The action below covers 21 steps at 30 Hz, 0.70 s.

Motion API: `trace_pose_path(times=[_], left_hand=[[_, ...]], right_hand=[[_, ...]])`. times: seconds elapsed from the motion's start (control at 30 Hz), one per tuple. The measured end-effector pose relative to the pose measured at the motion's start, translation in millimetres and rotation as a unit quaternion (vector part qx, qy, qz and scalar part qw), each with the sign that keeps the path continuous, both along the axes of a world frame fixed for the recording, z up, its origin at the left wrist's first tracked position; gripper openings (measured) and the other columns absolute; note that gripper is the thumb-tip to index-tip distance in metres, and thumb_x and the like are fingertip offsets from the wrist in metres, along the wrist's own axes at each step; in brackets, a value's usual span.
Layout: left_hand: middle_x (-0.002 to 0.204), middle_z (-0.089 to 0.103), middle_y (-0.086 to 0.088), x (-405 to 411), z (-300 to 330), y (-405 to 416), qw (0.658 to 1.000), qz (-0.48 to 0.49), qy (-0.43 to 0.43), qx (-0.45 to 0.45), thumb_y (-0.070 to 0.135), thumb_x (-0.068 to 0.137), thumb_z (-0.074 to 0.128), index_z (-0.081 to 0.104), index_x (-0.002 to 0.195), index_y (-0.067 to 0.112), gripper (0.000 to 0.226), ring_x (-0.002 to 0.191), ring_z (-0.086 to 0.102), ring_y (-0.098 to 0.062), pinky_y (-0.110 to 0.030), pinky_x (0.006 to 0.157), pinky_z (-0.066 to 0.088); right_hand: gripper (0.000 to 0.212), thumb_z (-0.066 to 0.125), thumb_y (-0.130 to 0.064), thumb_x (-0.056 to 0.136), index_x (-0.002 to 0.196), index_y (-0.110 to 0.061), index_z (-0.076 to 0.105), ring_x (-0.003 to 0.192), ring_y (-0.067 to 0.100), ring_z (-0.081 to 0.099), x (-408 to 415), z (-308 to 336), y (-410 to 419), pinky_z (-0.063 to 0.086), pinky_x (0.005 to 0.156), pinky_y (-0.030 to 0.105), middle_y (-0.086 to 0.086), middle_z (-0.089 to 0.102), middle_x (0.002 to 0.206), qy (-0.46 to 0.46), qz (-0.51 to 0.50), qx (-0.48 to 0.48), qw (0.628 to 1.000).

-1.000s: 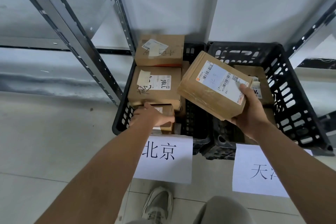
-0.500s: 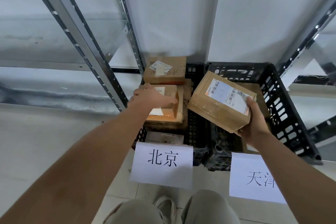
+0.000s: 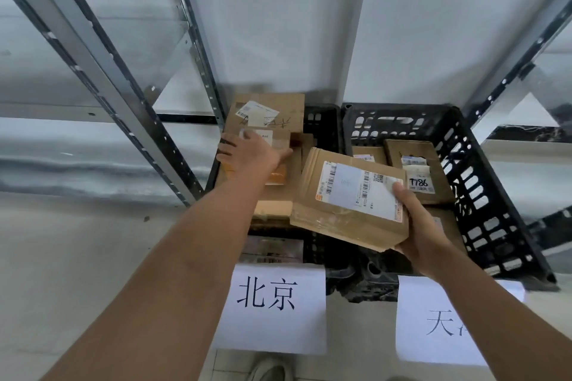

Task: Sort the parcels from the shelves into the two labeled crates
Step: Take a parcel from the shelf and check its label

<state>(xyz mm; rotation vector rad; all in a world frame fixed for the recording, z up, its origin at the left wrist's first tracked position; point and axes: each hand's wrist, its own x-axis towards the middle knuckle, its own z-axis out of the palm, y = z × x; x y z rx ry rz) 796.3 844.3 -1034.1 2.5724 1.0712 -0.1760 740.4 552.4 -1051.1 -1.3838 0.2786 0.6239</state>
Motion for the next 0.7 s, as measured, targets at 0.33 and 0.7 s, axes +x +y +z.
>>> trace_pose_path(times=[0.33, 0.7], left_hand=[[0.097, 0.069, -0.008, -61.6, 18.7, 2.5, 0.957, -0.121, -0.263, -0.016, 0.053, 0.103, 0.039, 0.069, 0.098, 0.011, 0.052, 0.091, 0.066, -0.026, -0.038, 0.075, 0.054], [0.105, 0.074, -0.007, -146.1, 20.4, 41.1, 0.966, -0.014, -0.042, -0.254, 0.031, 0.094, 0.069, 0.067, 0.098, 0.012, 0.019, 0.092, 0.072, -0.022, -0.041, 0.087, 0.06]], right_hand=[[0.052, 0.061, -0.061, 0.088, 0.127, -0.026, 0.064, 0.107, 0.025, 0.071, -2.6, 2.9, 38.1, 0.057, 0.081, 0.038, 0.002, 0.074, 0.116, 0.002, 0.021, -0.018, 1.0], [0.055, 0.076, -0.051, 0.083, 0.119, -0.011, 0.063, 0.101, 0.025, 0.07, -18.6, -10.4, 101.7, 0.058, 0.093, 0.046, 0.007, 0.073, 0.11, 0.022, 0.113, -0.128, 0.985]])
